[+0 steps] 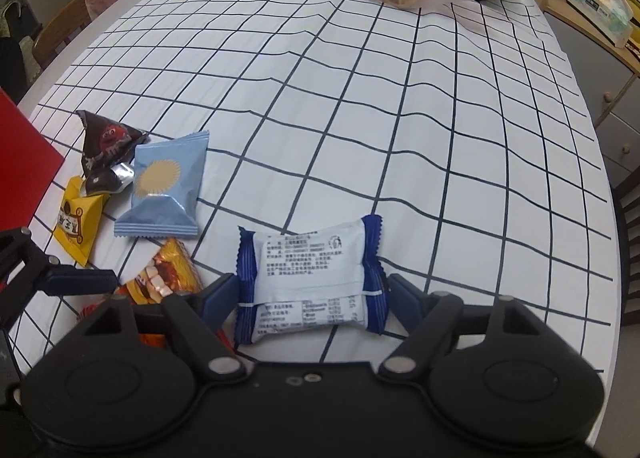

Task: Organize snacks
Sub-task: 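Grasp the red chip bag with the left gripper while the right grasps the white-blue packet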

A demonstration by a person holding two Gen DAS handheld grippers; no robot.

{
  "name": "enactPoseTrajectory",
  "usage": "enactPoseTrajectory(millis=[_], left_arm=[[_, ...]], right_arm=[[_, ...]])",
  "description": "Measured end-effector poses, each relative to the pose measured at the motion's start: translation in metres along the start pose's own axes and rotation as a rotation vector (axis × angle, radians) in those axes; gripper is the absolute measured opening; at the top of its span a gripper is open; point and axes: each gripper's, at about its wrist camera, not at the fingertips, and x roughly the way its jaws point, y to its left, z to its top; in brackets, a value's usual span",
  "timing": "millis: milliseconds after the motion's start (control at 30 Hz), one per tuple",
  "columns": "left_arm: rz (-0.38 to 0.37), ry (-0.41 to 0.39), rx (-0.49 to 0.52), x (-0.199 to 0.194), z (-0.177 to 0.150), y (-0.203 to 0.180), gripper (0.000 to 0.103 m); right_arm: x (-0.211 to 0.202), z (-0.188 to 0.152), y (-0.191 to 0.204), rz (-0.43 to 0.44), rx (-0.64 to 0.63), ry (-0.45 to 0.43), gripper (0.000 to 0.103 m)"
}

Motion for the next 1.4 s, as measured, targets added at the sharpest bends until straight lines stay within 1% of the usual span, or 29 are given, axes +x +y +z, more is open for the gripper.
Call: enactPoseTrajectory(millis=[133,233,400,533,633,933,1000,1067,1100,1133,1233,1400], left_arm=[[0.0,-0.006,0.002,-0.001,-0.002,-0.001,0.085],[-0.003,-0.011,-0.011,-0.006,-0.003,0.002,0.077],[-0.005,-0.007,-0.03,-0.013,-0.011,0.002,0.074],[-0.016,0.0,-0.067,-0.02,-0.019,0.006,0.074],[-0.027,-0.004,-0.093,-0.028,-0.025,0.007,0.073],[-0.048,-0.028,-0.139,-0.059,-0.047,0.013,0.073],[-0.051,-0.031,-0.149,-0.063,-0.051,0.016,0.073],[-0.053,-0.034,-0.158,-0.067,-0.053,0.017,0.073],[-0.054,-0.036,-0.165,-0.068,-0.054,0.017,0.073],[-0.054,-0.037,-0.172,-0.07,-0.055,0.018,0.073],[-0.052,-0.047,-0.182,-0.077,-0.058,0.02,0.073],[-0.051,-0.062,-0.204,-0.083,-0.061,0.023,0.073]], right_arm=[[-0.003,-0.004,0.0,-0.005,0.009,-0.011,0.072],[-0.006,-0.007,0.0,0.0,0.021,-0.018,0.068],[-0.014,-0.011,-0.002,0.003,0.053,-0.035,0.062],[-0.02,-0.014,-0.005,0.005,0.084,-0.049,0.05],[-0.022,-0.018,-0.005,0.004,0.084,-0.054,0.048],[-0.027,-0.025,0.001,-0.006,0.086,-0.056,0.047],[-0.024,-0.025,0.005,-0.012,0.068,-0.041,0.05],[-0.02,-0.024,0.009,-0.024,0.057,-0.017,0.061],[-0.017,-0.024,0.011,-0.034,0.052,-0.008,0.063],[-0.016,-0.023,0.013,-0.043,0.046,-0.009,0.067],[-0.012,-0.022,0.018,-0.056,0.036,-0.007,0.066],[-0.015,-0.023,0.02,-0.052,0.044,-0.021,0.057]])
